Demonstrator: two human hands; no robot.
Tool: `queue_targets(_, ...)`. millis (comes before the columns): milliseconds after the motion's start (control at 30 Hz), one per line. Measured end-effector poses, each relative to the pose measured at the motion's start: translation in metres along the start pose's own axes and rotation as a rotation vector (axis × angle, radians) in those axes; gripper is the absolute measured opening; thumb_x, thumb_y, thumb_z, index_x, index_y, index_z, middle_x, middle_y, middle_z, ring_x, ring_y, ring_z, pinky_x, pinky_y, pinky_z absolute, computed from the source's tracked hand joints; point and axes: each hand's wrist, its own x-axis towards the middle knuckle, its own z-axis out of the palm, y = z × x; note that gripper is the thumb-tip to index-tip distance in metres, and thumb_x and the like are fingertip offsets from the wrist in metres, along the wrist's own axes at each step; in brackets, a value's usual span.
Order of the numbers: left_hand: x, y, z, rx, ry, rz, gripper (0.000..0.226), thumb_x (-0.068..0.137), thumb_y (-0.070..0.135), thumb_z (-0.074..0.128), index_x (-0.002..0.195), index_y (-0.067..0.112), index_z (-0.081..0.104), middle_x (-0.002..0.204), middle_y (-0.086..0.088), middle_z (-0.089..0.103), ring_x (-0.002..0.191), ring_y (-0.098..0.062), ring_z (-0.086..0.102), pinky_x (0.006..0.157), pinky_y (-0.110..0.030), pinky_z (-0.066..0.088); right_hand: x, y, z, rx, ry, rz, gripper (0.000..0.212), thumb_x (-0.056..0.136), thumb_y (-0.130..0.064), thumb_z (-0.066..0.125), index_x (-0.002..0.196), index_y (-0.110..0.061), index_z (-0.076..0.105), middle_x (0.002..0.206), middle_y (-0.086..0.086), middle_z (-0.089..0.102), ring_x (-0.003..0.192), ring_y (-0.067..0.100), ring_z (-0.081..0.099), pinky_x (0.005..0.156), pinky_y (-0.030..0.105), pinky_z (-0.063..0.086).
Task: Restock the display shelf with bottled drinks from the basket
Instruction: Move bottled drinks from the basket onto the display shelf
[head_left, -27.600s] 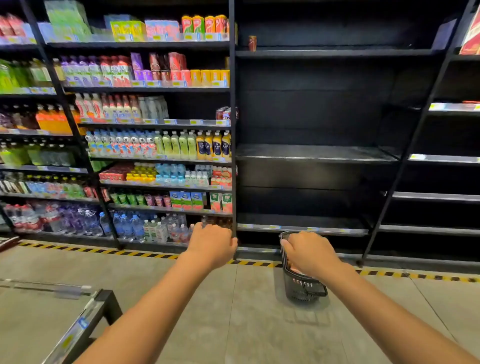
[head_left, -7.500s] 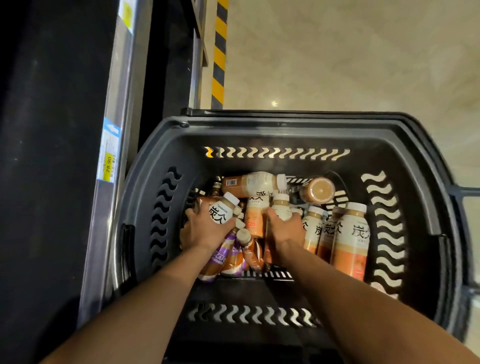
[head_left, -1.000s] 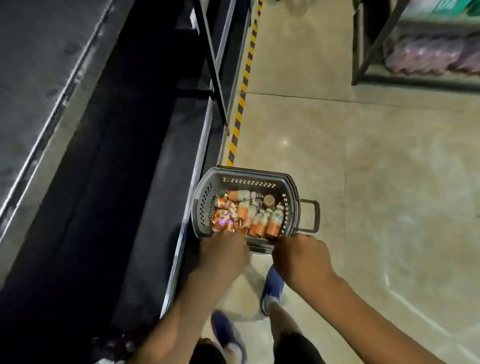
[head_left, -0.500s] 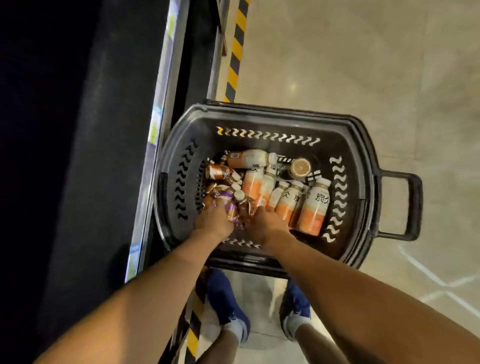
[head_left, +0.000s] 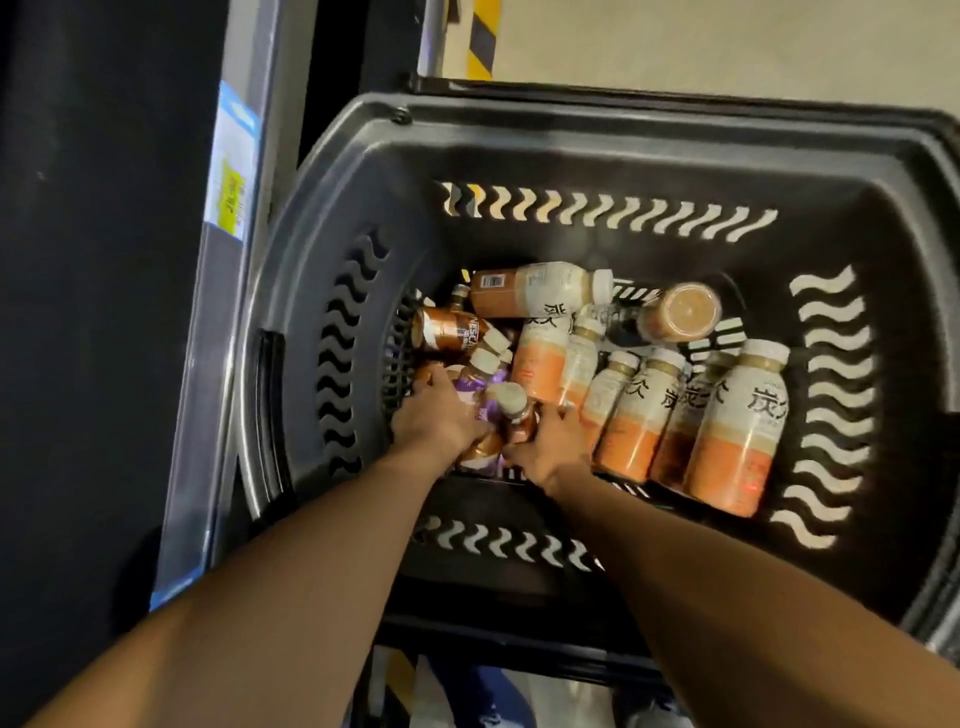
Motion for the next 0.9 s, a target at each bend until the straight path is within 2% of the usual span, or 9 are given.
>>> queue_targets(133,-0.023,0.005,-0.022,-0.212,-0.09,-0.02,0.076,0.071,0.036,0.083,0.134,0.025,0.042,0.121,-0.002,0.06,0.11,-0.027,0.06,0.089,-0.042,0.049,-0.024,-0.006,-0.041,0.372,-0.135,-0.002,0.067,0.071,-0.046,0.08,0.129,-0.022,0.055,0.121,-0.002,0.063,0.113,0.02,0.059,0.101,0.041,0.048)
queue_targets(267,-0.087,0.021,-0.07,-0.536,-0.194,-0.001,0.057,0.073,0.029,0.082,0.124,0.021,0.058,0.112,-0.004,0.067,0.101,-0.023,0.063,0.092,-0.039,0.051,-0.064,-0.021,-0.104,0.567,-0.2,0.03,0.084,0.05,-0.057,0.08,0.123,-0.023,0.058,0.111,-0.002,0.072,0.099,0.018,0.07,0.09,0.04,0.057)
queue_targets(367,-0.161,0.039,-0.133,-0.793,-0.195,0.028,0.051,0.078,0.032,0.078,0.123,0.022,0.057,0.114,-0.004,0.067,0.101,-0.021,0.063,0.091,-0.036,0.051,-0.145,-0.063,-0.189,0.651,-0.224,-0.048,0.05,0.069,-0.033,0.08,0.113,-0.02,0.059,0.103,0.006,0.073,0.088,0.017,0.071,0.074,0.026,0.06)
queue_targets(433,-0.222,0.051,-0.185,-0.964,-0.172,0.074,0.048,0.084,0.031,0.074,0.127,0.021,0.054,0.116,-0.004,0.066,0.096,-0.016,0.063,0.078,-0.03,0.049,-0.205,-0.084,-0.246,0.708,-0.22,-0.112,0.025,0.084,-0.018,0.071,0.106,-0.017,0.059,0.096,0.009,0.072,0.083,0.021,0.071,0.065,0.023,0.059)
queue_targets(500,-0.291,0.06,-0.241,-1.141,-0.139,0.103,0.038,0.088,0.032,0.071,0.122,0.025,0.055,0.113,-0.003,0.066,0.089,-0.013,0.063,0.07,-0.028,0.048,-0.273,-0.107,-0.303,0.769,-0.226,-0.179,0.03,0.082,-0.022,0.073,0.109,-0.016,0.061,0.099,0.011,0.073,0.086,0.023,0.073,0.073,0.034,0.06)
queue_targets(600,-0.403,0.066,-0.327,-1.358,-0.129,0.174,0.03,0.086,0.038,0.072,0.112,0.035,0.057,0.111,-0.006,0.07,0.092,-0.022,0.07,0.081,-0.042,0.057,-0.383,-0.139,-0.38,0.782,-0.172,-0.264,0.053,0.06,-0.038,0.078,0.107,-0.02,0.062,0.095,0.008,0.073,0.091,0.03,0.072,0.082,0.047,0.059)
queue_targets(667,-0.479,0.064,-0.376,-1.436,-0.088,0.249,0.037,0.081,0.044,0.075,0.114,0.041,0.059,0.111,-0.003,0.071,0.099,-0.026,0.07,0.091,-0.05,0.055,-0.455,-0.156,-0.421,0.771,-0.14,-0.335,0.052,0.057,-0.039,0.076,0.104,-0.023,0.063,0.095,0.011,0.072,0.09,0.036,0.071,0.082,0.052,0.058)
queue_targets(800,-0.627,0.049,-0.446,-1.474,0.027,0.401,0.059,0.066,0.056,0.076,0.12,0.042,0.059,0.115,0.001,0.07,0.105,-0.023,0.068,0.097,-0.054,0.05,-0.598,-0.178,-0.481,0.818,-0.115,-0.535,0.04,0.063,-0.037,0.076,0.1,-0.026,0.065,0.089,0.008,0.072,0.076,0.024,0.071,0.066,0.041,0.059)
queue_targets(900,-0.724,0.033,-0.478,-1.464,0.185,0.516,0.041,0.066,0.054,0.075,0.105,0.045,0.063,0.104,0.003,0.072,0.096,-0.017,0.07,0.086,-0.043,0.056,-0.687,-0.191,-0.508,0.8,-0.136,-0.735,0.029,0.062,-0.045,0.078,0.087,-0.032,0.068,0.081,0.001,0.071,0.075,0.02,0.07,0.069,0.04,0.059)
